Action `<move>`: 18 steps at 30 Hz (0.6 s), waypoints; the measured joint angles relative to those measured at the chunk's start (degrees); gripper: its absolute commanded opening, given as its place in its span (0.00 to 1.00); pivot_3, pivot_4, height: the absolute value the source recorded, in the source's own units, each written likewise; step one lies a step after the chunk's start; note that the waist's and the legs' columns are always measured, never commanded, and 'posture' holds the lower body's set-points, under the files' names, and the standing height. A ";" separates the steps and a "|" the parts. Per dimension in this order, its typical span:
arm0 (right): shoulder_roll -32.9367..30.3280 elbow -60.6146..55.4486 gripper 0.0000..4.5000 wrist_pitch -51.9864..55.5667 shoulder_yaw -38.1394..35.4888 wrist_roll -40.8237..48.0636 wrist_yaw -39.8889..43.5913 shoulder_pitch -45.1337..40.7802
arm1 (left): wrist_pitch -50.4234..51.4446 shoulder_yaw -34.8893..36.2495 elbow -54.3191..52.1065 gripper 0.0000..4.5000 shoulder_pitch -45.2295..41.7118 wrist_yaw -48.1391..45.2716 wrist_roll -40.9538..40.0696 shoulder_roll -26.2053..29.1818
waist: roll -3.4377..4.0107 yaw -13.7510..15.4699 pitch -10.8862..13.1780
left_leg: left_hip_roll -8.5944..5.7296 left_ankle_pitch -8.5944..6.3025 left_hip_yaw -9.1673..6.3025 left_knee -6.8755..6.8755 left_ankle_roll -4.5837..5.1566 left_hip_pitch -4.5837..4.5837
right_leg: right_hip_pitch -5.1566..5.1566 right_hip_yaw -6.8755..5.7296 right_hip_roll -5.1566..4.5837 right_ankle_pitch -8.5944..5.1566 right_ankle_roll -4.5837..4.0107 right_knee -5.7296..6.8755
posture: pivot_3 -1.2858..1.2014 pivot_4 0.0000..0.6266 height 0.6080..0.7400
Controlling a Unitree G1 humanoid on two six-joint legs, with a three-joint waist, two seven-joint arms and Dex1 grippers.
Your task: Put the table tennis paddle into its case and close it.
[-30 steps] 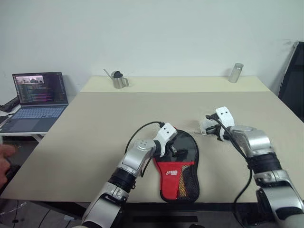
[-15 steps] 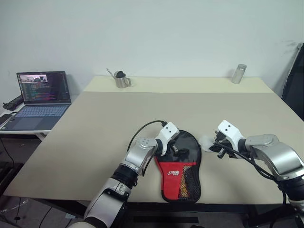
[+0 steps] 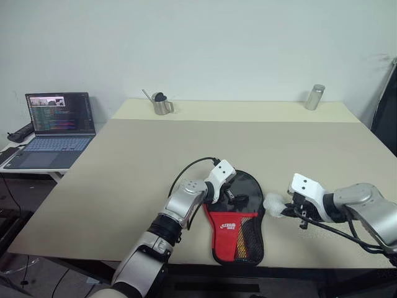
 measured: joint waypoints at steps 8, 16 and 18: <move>-2.81 -1.96 0.01 -4.45 -1.52 0.93 4.14 3.50 | -0.18 -0.03 1.04 1.00 -0.69 -0.06 0.14 -0.30 | -0.01 0.59 0.01 | 0.01 0.00 0.00 0.00 0.00 0.00 | 0.01 -0.01 0.00 -0.01 0.02 -0.01 | 0.52 0.24 1.00; -4.40 -3.63 0.01 -9.14 -2.06 2.53 7.89 6.67 | -0.27 -0.05 1.26 1.00 -0.79 -0.02 0.43 -0.75 | -0.03 0.61 0.02 | 0.01 0.00 -0.01 0.00 -0.01 0.00 | 0.03 -0.01 -0.01 -0.04 0.06 -0.03 | 0.52 0.24 1.00; -5.15 -4.09 0.01 -10.66 -2.30 2.64 9.21 7.77 | -0.27 -0.09 1.24 1.00 -0.78 -0.05 0.44 -0.79 | -0.03 0.64 0.02 | 0.01 -0.01 -0.01 0.00 -0.01 0.00 | 0.04 -0.02 -0.01 -0.06 0.09 -0.04 | 0.52 0.24 1.00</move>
